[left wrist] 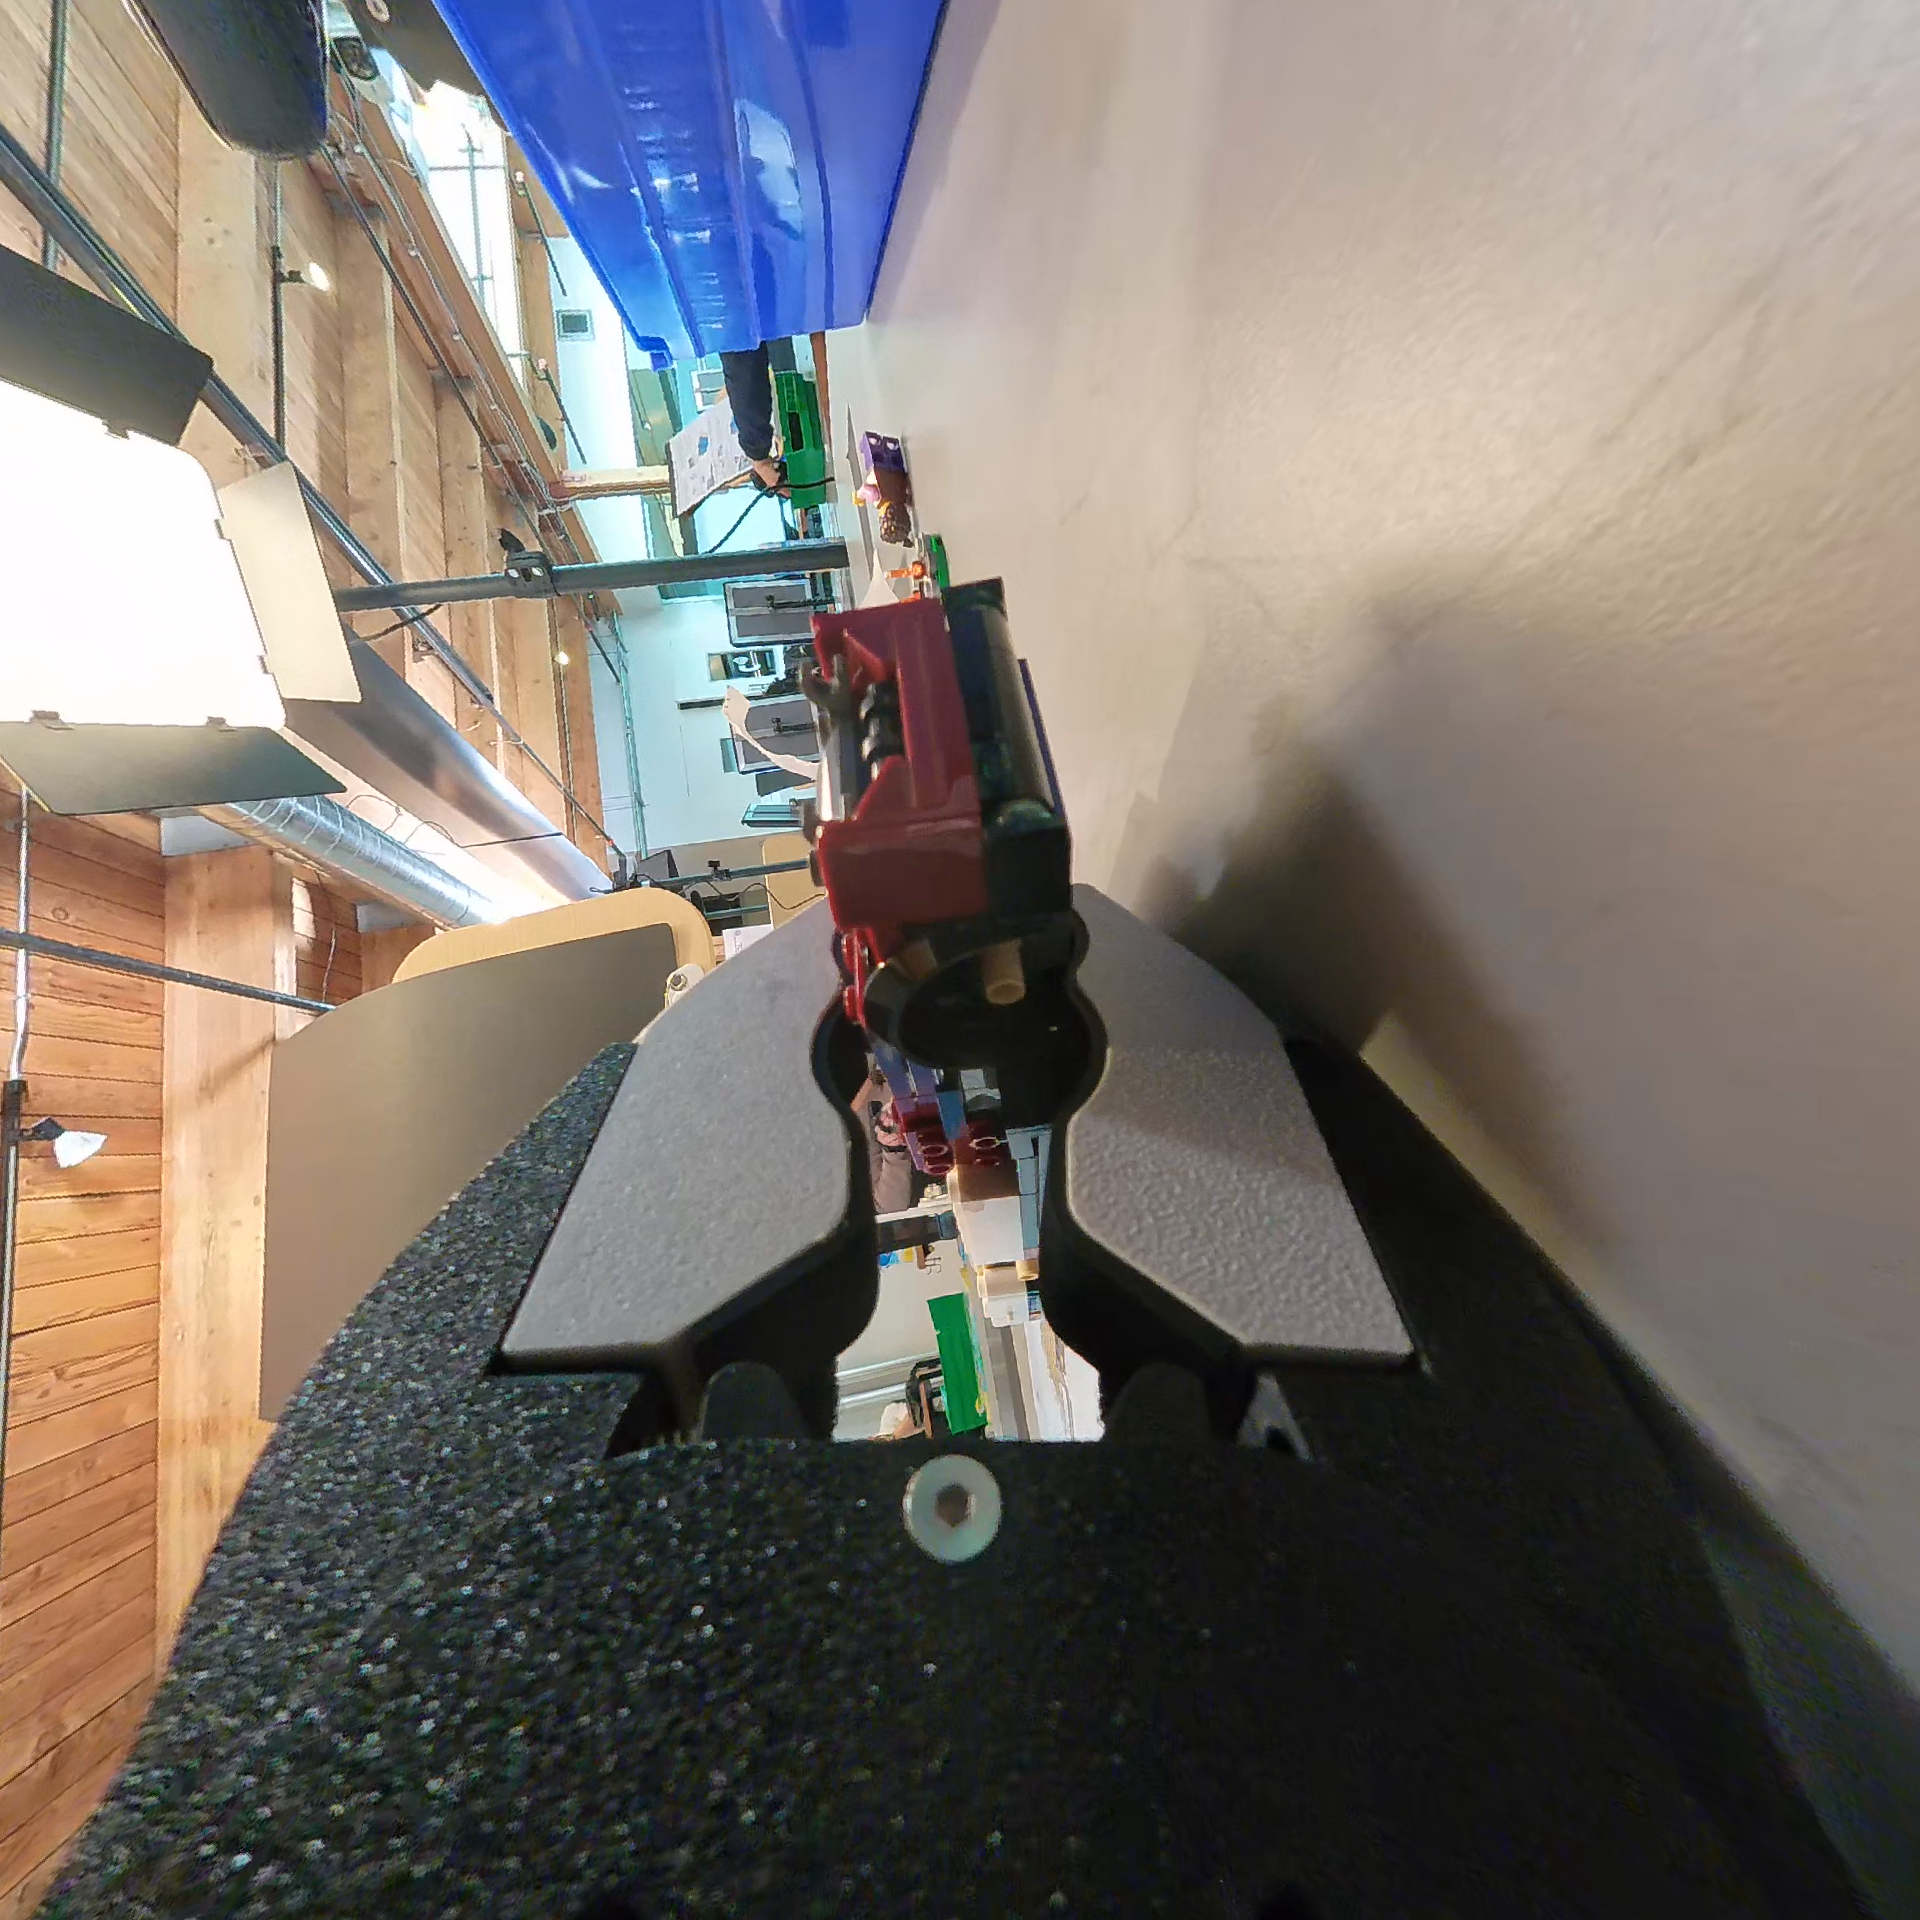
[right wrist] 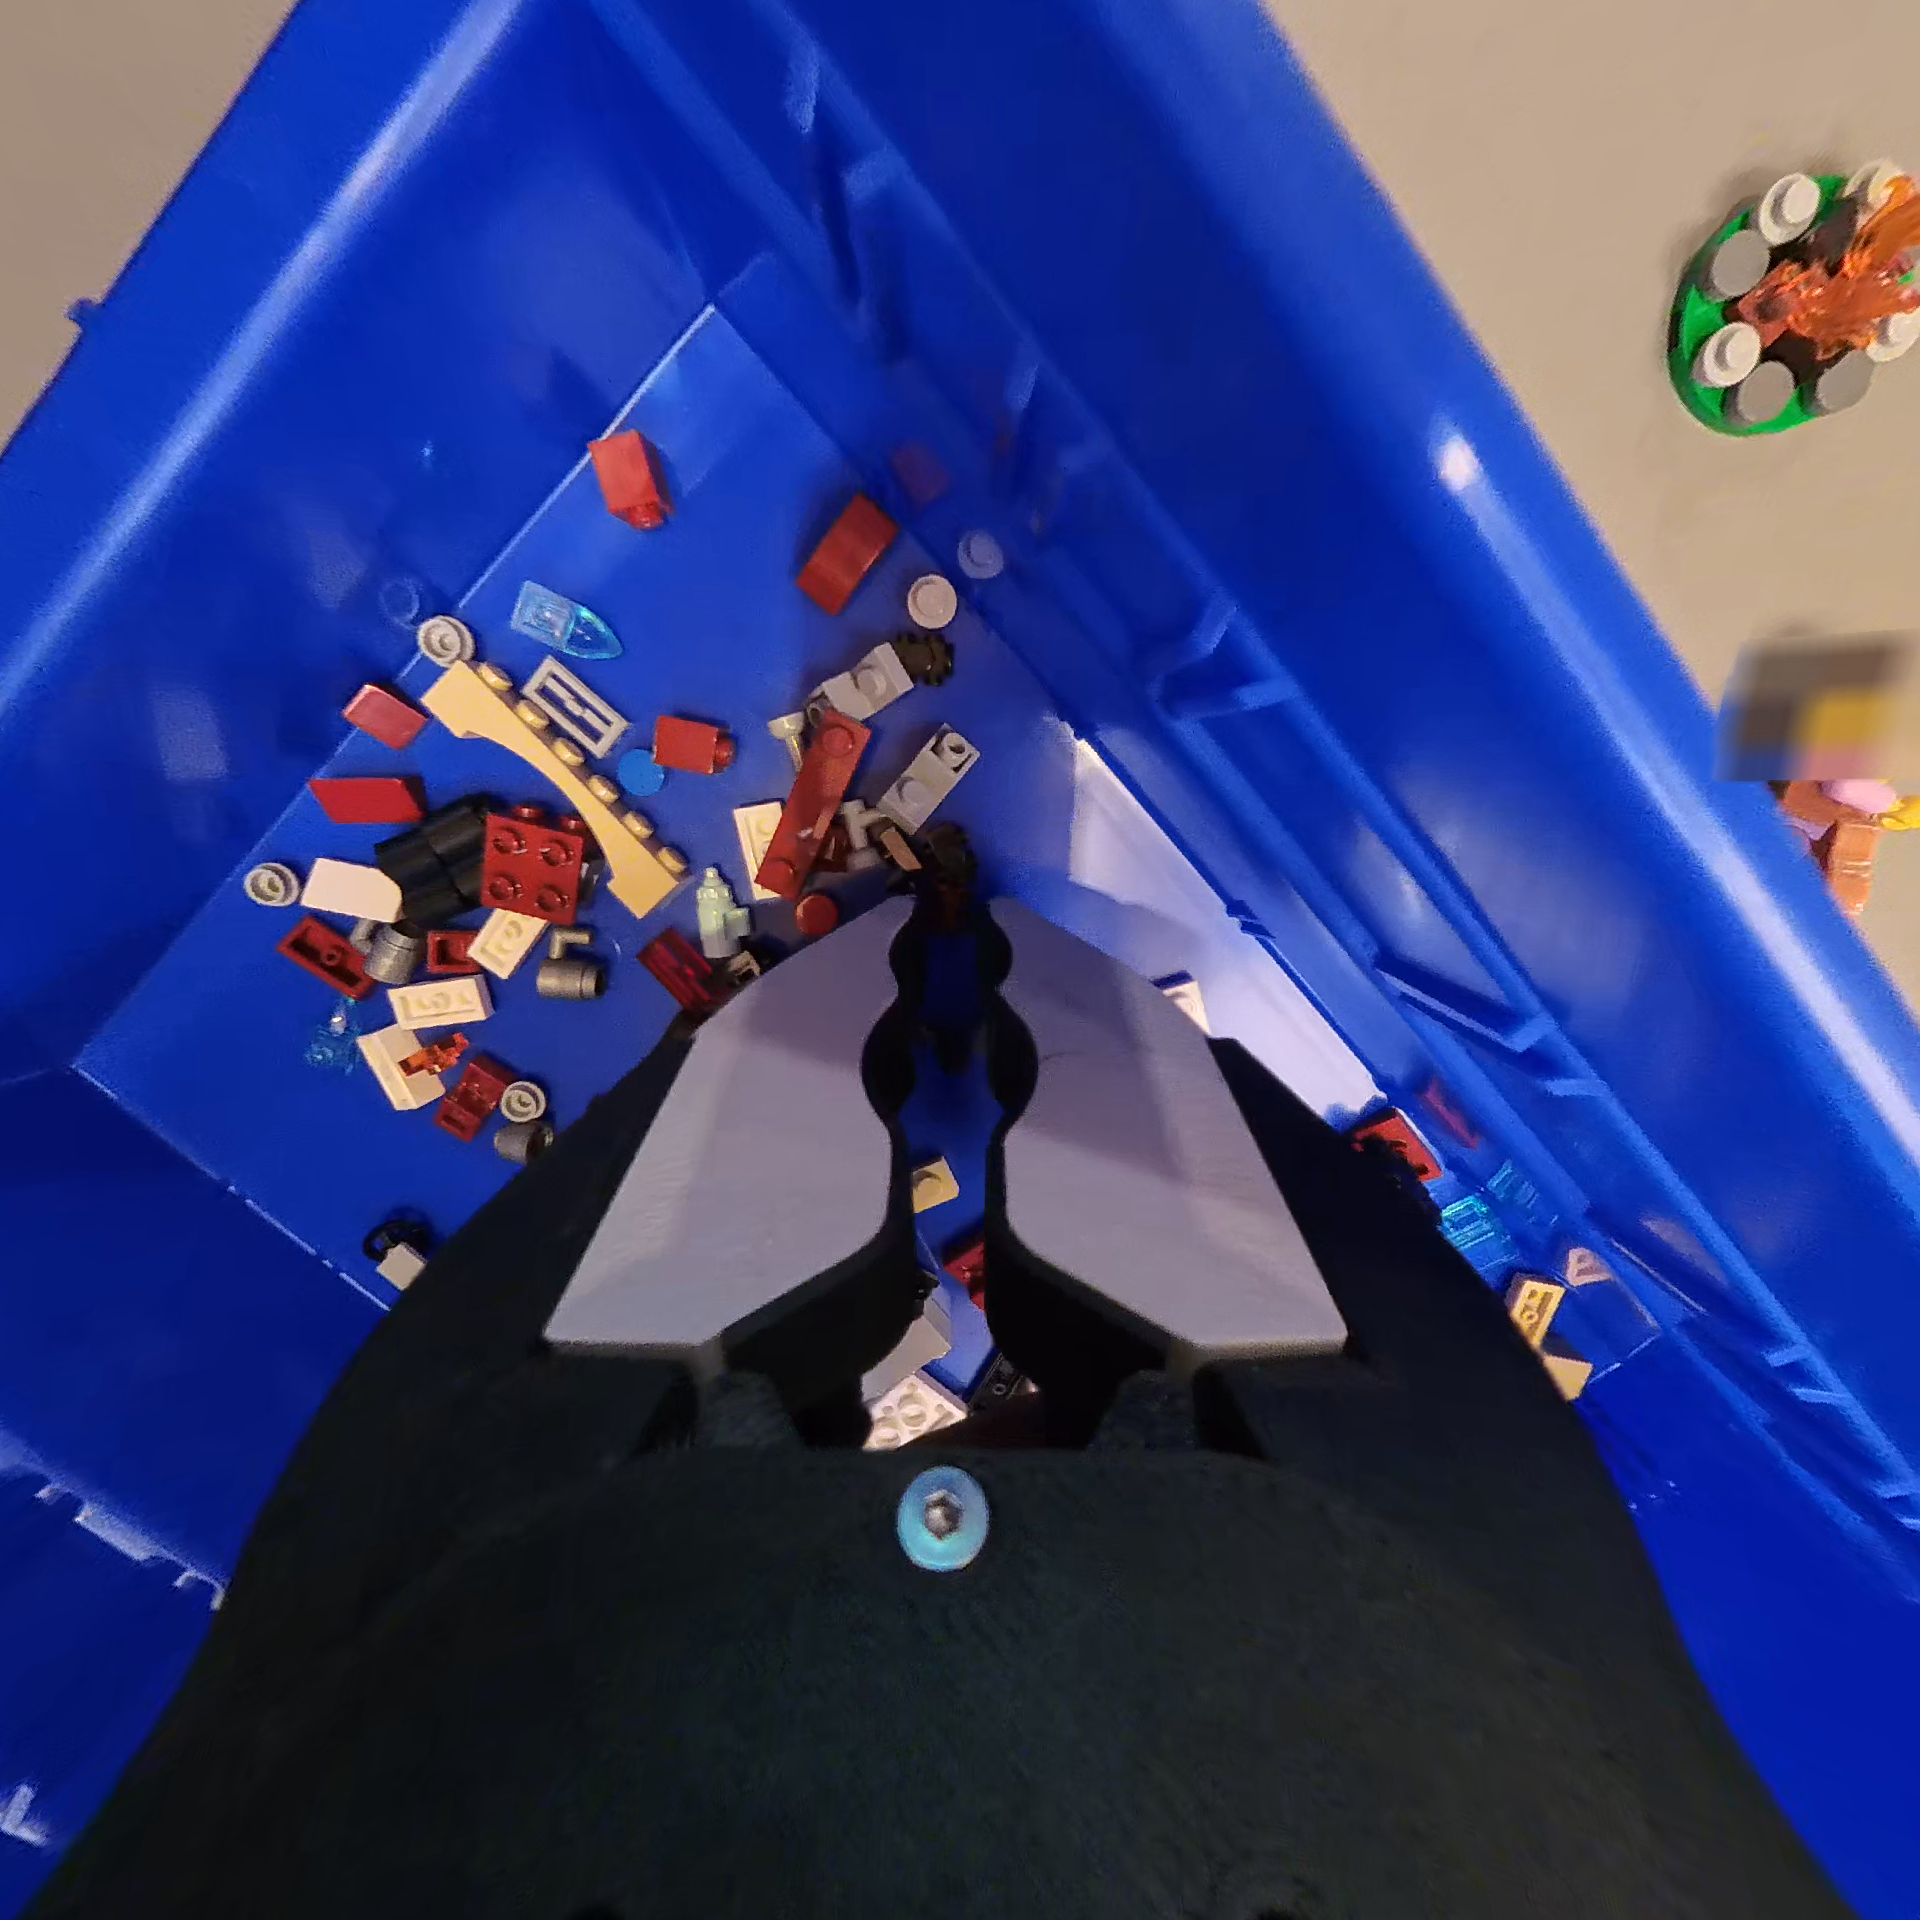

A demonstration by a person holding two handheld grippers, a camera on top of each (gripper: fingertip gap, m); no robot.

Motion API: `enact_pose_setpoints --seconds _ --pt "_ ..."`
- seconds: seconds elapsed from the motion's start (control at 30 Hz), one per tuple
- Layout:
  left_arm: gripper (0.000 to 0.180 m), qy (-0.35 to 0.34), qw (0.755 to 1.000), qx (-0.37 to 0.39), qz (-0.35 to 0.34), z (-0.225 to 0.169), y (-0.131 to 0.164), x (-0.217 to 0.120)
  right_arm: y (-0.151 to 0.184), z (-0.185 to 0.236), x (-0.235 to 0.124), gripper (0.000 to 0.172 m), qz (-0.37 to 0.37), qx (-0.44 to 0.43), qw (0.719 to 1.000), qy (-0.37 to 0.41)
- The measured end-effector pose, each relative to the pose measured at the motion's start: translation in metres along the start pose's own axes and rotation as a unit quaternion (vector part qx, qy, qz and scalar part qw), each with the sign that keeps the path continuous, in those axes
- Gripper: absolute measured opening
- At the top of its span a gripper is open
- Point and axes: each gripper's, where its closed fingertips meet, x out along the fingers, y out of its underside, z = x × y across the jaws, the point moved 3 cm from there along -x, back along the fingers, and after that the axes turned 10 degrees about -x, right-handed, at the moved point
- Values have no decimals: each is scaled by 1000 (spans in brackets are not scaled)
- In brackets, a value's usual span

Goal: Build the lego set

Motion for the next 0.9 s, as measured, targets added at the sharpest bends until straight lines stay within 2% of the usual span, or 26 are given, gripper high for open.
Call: enact_pose_setpoints --seconds 0.13,0.27,0.4,0.5,0.6,0.67,0.8,0.9 --pt "33 -1 1000 1 -2 -1 -1 0 -1 1 -3 9 14 -6 1000 21" --pt "33 -3 1000 4 -9 2 -6 -4 -14 6 -26 8 16 -4 998 64" --pt "33 -5 1000 6 -19 0 -9 -7 -61 29 -59 8 -7 -5 993 119" --pt "33 -6 1000 7 -26 0 -11 -10 -104 55 -65 8 -11 0 988 155" --pt "33 -8 999 8 -33 0 -14 -11 -140 82 -47 8 -14 13 986 166" --pt "33 -8 999 8 -36 -1 -16 -12 -153 95 -23 8 -21 32 986 161" --pt "33 -7 999 10 -42 -2 -20 -15 -157 116 26 8 -31 82 988 125" --pt "33 -7 999 8 -40 -4 -20 -14 -152 124 44 8 -20 92 989 118"
